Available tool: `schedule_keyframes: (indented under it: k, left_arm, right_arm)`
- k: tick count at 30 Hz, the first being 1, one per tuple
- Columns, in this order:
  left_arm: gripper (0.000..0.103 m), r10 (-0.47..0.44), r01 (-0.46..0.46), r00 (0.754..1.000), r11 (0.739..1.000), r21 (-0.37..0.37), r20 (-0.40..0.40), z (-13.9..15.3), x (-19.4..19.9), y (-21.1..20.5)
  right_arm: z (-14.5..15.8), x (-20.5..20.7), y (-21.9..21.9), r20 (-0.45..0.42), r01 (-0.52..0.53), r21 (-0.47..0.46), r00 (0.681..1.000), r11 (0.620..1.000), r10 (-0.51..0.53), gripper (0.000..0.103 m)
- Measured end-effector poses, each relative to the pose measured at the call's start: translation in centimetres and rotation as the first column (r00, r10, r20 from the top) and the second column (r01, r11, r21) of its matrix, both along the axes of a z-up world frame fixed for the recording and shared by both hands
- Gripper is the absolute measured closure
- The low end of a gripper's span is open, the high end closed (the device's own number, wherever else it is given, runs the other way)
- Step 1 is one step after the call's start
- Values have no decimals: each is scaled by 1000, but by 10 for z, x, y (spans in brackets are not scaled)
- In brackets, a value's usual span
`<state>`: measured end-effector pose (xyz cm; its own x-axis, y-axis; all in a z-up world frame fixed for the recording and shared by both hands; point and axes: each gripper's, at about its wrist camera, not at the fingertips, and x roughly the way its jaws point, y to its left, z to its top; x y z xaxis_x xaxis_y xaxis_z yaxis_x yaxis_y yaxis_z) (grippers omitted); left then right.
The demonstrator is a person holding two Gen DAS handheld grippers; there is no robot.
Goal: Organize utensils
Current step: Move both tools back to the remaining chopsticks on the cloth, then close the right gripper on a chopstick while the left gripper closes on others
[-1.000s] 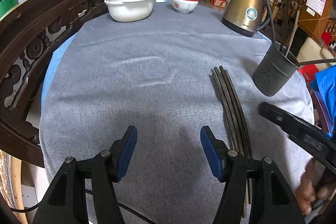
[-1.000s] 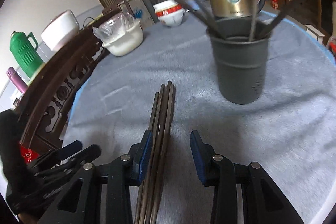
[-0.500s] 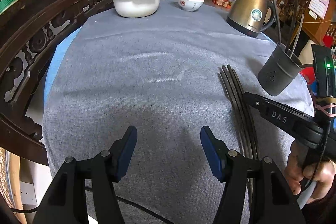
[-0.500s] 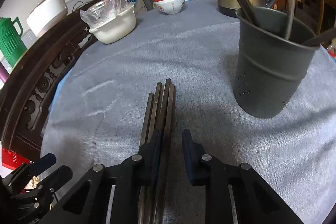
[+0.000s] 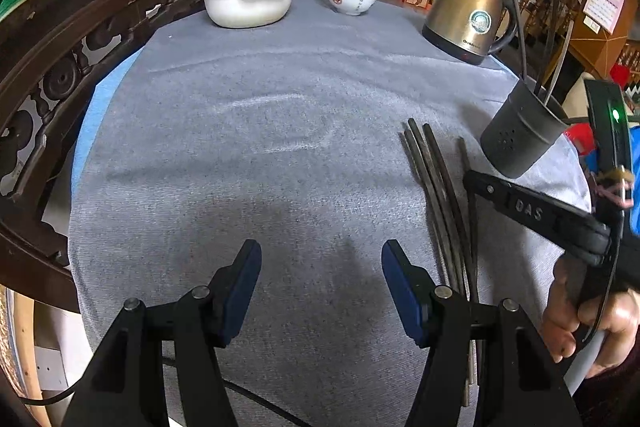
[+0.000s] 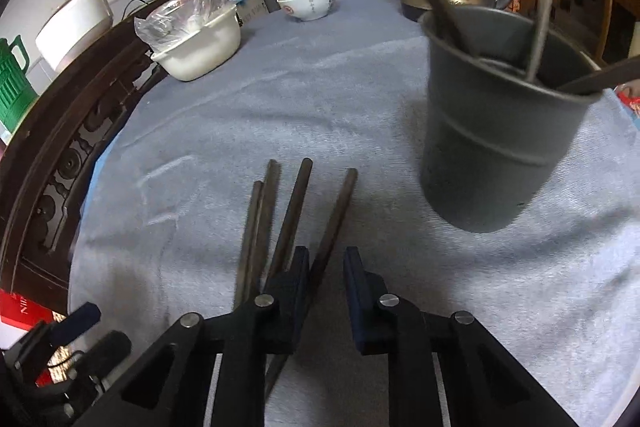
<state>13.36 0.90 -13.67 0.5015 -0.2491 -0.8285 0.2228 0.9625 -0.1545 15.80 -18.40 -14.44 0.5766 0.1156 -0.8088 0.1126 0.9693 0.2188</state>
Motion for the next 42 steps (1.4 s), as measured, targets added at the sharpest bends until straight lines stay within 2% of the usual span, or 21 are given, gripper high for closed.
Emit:
schedule_keyframes:
  k: [9, 15, 19, 20, 22, 23, 27, 30, 39, 42]
  left_arm:
    - [40, -80, 76, 995, 995, -64, -56, 6, 32, -25]
    - [40, -131, 126, 988, 990, -57, -81, 5, 60, -47]
    - [55, -160, 155, 981, 986, -60, -107, 2, 70, -52]
    - [58, -165, 159, 980, 985, -61, -110, 2, 72, -52]
    - [60, -178, 171, 978, 983, -64, -112, 2, 72, -52]
    - [60, -183, 176, 976, 982, -66, -114, 2, 73, -53]
    - [60, -211, 200, 968, 976, -88, -136, 2, 79, -61]
    - [60, -209, 198, 966, 977, -82, -155, -1, 87, -68]
    - [60, -216, 212, 958, 976, -44, -186, -18, 104, -90]
    - [76, -224, 218, 957, 975, -51, -182, -22, 106, -87]
  right_arm:
    - [0, -8, -19, 8, 17, 25, 1000, 1000, -17, 89]
    - [-7, 8, -28, -35, 71, 72, 997, 995, -69, 85]
    - [-8, 10, -28, -14, 68, 64, 998, 996, -67, 87]
    - [-8, 9, -28, -6, 61, 59, 998, 996, -60, 90]
    - [-7, 5, -30, 10, 50, 56, 999, 997, -51, 93]
    - [-7, 2, -31, 17, 50, 60, 999, 997, -51, 96]
    - [0, -9, -35, 58, 24, 66, 998, 997, -28, 97]
    - [-1, -16, -39, 42, 27, 40, 999, 999, -28, 97]
    - [-4, -29, -52, 33, 27, 84, 999, 996, -30, 97]
    - [-4, -29, -51, 36, 21, 83, 999, 996, -24, 97]
